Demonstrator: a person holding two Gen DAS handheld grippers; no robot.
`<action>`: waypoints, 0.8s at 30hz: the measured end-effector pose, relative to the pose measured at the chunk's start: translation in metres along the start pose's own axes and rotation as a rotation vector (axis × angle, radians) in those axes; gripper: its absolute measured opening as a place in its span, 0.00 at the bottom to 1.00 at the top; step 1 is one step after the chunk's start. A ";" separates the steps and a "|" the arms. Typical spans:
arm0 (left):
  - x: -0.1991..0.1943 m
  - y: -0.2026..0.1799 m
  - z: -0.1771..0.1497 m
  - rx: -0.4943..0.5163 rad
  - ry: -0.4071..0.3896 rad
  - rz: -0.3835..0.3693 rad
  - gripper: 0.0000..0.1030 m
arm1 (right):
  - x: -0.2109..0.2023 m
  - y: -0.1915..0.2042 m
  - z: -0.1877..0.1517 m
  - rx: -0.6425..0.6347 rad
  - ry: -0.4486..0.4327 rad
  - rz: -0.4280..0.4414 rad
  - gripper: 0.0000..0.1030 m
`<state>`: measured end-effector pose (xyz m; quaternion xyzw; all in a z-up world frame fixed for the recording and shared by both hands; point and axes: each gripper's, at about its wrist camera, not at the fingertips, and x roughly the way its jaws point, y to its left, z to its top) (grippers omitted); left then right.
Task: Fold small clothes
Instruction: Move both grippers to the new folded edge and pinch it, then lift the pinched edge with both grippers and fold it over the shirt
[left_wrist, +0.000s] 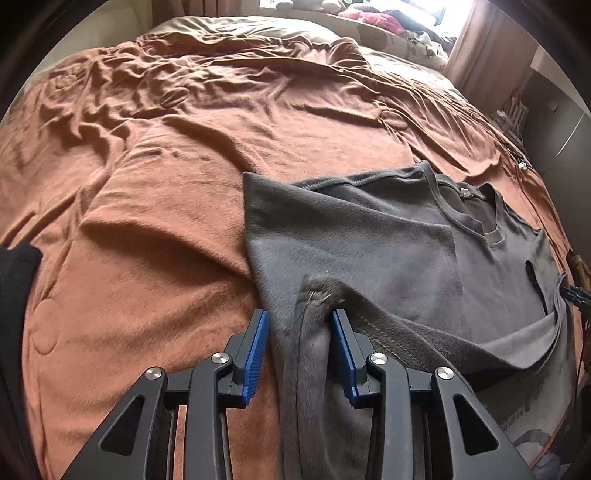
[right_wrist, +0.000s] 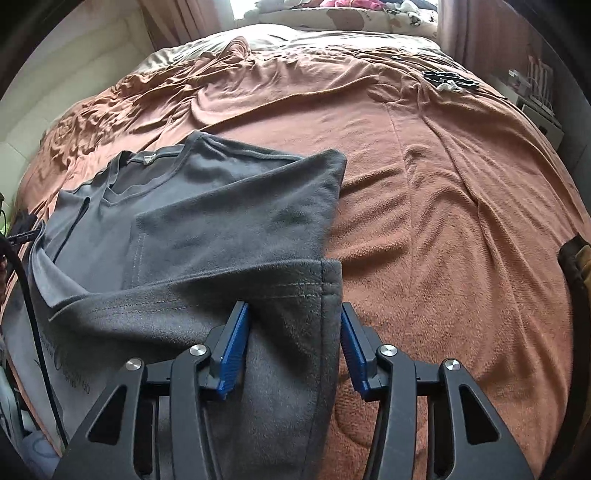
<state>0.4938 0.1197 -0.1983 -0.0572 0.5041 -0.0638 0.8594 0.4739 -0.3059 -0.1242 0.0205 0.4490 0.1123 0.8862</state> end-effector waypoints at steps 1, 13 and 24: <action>0.001 -0.001 0.001 0.002 -0.001 0.000 0.33 | 0.000 0.001 0.000 0.001 -0.002 0.000 0.43; 0.003 0.003 0.004 -0.001 -0.001 0.001 0.08 | -0.008 0.004 0.000 0.006 -0.041 -0.014 0.07; -0.055 0.016 -0.004 -0.059 -0.117 -0.015 0.06 | -0.065 0.004 -0.015 0.066 -0.177 -0.020 0.03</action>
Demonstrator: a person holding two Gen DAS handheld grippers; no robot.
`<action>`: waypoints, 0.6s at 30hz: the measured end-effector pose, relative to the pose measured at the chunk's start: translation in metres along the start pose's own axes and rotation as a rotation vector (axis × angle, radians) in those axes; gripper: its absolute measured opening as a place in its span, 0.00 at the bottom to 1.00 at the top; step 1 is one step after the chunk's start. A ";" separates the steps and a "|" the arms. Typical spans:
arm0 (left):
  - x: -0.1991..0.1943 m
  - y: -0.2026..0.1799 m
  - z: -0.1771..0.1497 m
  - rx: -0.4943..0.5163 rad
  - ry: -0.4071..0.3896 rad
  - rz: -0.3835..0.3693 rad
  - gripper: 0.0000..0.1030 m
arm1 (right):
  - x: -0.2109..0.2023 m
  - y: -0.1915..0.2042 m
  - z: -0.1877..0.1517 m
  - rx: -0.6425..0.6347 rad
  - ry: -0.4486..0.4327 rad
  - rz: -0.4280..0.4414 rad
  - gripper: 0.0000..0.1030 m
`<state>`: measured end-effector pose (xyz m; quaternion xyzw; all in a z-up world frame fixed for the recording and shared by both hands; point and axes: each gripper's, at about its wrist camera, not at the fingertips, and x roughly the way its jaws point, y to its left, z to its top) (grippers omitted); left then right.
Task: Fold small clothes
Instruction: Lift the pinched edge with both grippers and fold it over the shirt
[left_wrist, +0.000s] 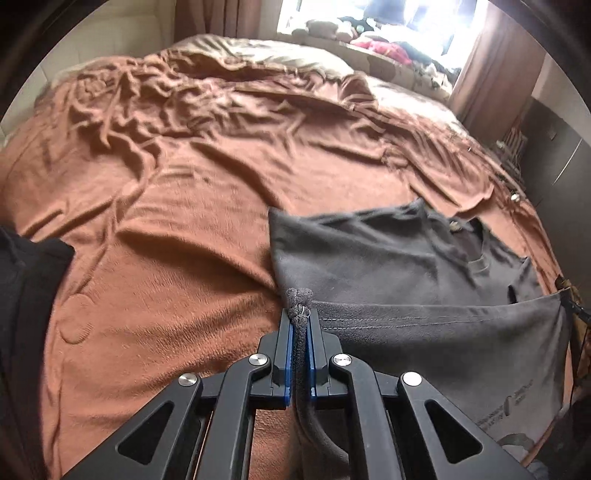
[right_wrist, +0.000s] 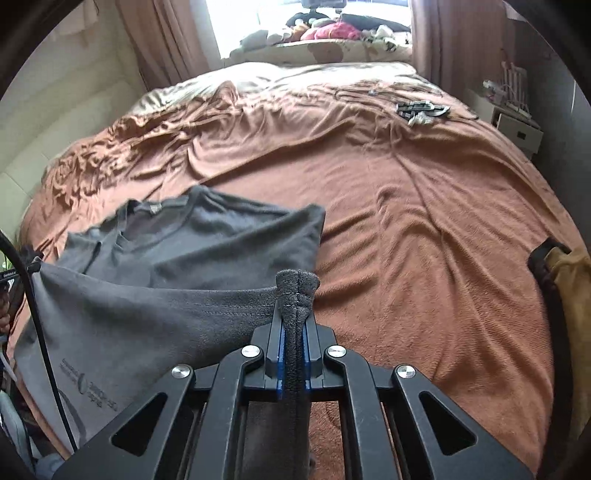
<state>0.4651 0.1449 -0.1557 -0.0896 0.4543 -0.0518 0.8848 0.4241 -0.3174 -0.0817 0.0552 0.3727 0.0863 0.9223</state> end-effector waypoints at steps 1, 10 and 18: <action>-0.006 -0.001 0.002 -0.001 -0.016 -0.005 0.06 | -0.004 0.000 0.000 -0.002 -0.010 0.001 0.03; -0.062 -0.018 0.036 -0.012 -0.205 -0.014 0.06 | -0.051 0.001 0.016 0.019 -0.137 0.002 0.03; -0.068 -0.020 0.076 -0.041 -0.270 -0.005 0.06 | -0.050 0.007 0.042 0.009 -0.185 -0.014 0.03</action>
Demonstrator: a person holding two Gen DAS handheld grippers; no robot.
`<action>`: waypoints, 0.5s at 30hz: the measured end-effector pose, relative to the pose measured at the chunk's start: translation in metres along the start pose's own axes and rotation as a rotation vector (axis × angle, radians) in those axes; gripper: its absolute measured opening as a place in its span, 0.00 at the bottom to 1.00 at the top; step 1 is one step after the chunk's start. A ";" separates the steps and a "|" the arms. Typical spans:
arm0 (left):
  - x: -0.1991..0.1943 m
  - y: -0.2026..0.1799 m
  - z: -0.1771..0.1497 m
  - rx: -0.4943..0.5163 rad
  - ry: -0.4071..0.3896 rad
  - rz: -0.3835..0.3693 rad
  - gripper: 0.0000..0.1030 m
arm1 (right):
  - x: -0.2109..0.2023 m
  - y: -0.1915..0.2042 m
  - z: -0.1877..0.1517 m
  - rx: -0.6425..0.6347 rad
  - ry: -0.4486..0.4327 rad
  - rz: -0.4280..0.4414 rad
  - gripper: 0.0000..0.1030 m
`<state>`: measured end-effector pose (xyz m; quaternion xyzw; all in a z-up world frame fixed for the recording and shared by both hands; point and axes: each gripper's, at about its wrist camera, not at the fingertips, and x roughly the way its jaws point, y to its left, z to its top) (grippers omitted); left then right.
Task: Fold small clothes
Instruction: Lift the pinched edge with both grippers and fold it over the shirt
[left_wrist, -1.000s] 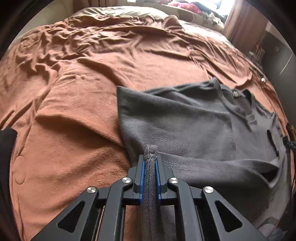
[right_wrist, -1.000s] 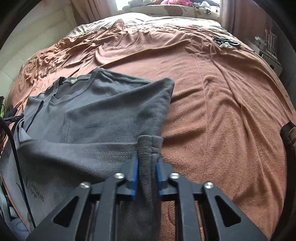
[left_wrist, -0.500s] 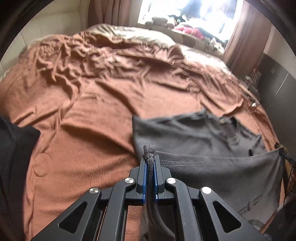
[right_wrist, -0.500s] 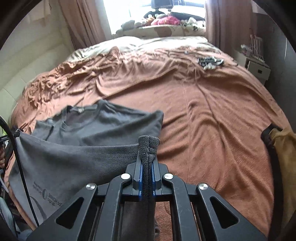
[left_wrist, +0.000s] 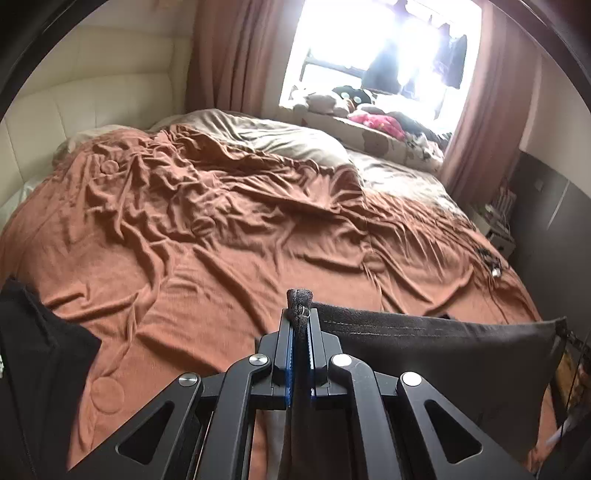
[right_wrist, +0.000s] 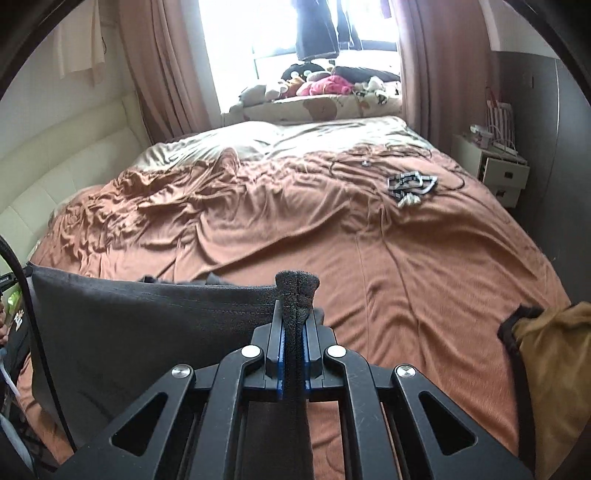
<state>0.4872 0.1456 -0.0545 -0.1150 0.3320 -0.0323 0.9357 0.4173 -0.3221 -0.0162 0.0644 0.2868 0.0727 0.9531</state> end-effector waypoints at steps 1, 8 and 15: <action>0.003 0.000 0.003 -0.004 -0.002 0.002 0.06 | 0.004 0.001 0.005 0.000 -0.004 -0.002 0.03; 0.054 0.006 0.029 -0.024 0.040 0.010 0.06 | 0.059 -0.005 0.029 0.015 0.020 -0.024 0.03; 0.128 0.009 0.024 -0.003 0.136 0.051 0.06 | 0.134 -0.003 0.034 -0.009 0.108 -0.045 0.03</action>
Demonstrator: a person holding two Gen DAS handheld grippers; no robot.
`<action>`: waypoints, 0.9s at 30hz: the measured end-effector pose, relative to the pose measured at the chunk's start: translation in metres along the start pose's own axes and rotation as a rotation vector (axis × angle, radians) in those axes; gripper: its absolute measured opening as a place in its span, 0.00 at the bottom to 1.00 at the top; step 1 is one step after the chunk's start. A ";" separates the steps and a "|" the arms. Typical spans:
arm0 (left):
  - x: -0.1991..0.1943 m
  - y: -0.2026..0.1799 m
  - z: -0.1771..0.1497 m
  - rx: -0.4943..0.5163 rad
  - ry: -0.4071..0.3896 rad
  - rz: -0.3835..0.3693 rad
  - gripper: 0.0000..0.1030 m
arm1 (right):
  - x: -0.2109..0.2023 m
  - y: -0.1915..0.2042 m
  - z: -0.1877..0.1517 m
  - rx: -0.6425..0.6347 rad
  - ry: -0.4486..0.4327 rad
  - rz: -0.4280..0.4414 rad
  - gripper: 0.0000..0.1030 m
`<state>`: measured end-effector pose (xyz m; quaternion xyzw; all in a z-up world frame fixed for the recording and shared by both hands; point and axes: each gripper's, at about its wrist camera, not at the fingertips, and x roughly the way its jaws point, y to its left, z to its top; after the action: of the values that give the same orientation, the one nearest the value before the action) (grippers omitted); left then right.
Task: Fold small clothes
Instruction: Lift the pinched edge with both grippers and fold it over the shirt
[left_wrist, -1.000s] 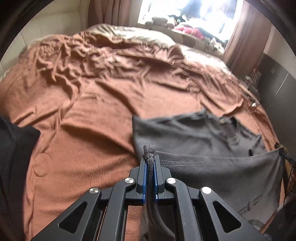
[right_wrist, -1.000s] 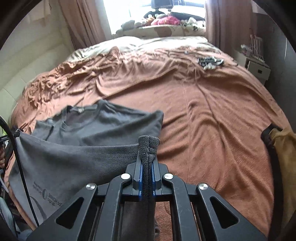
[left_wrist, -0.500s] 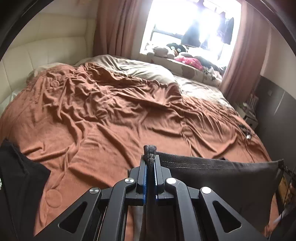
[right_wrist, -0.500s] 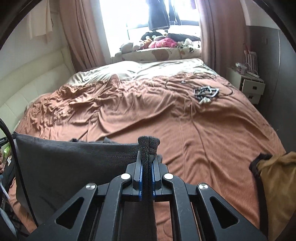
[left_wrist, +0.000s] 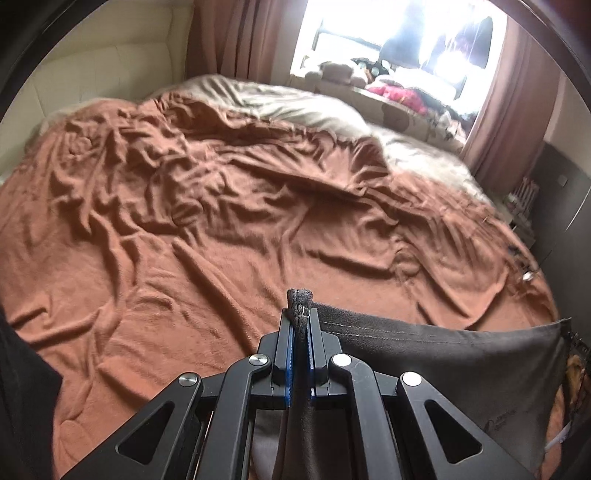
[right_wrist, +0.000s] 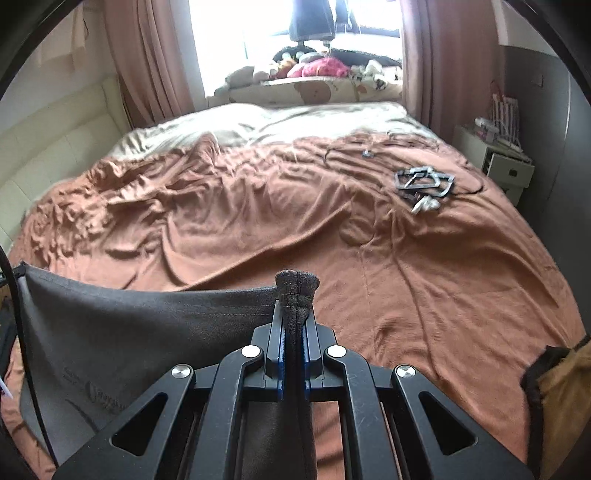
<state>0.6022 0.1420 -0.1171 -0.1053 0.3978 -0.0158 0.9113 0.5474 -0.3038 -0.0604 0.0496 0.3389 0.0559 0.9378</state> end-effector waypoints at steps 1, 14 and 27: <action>0.007 -0.001 -0.001 0.009 0.011 0.007 0.06 | 0.008 -0.001 0.004 -0.001 0.011 -0.001 0.03; 0.040 0.007 -0.007 0.034 0.039 0.049 0.05 | 0.040 0.000 0.014 0.019 0.018 -0.014 0.03; 0.081 -0.004 0.004 0.041 0.109 0.100 0.05 | 0.087 -0.006 0.010 0.023 0.105 -0.054 0.03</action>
<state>0.6606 0.1302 -0.1720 -0.0658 0.4510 0.0160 0.8899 0.6205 -0.2979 -0.1088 0.0480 0.3896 0.0293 0.9193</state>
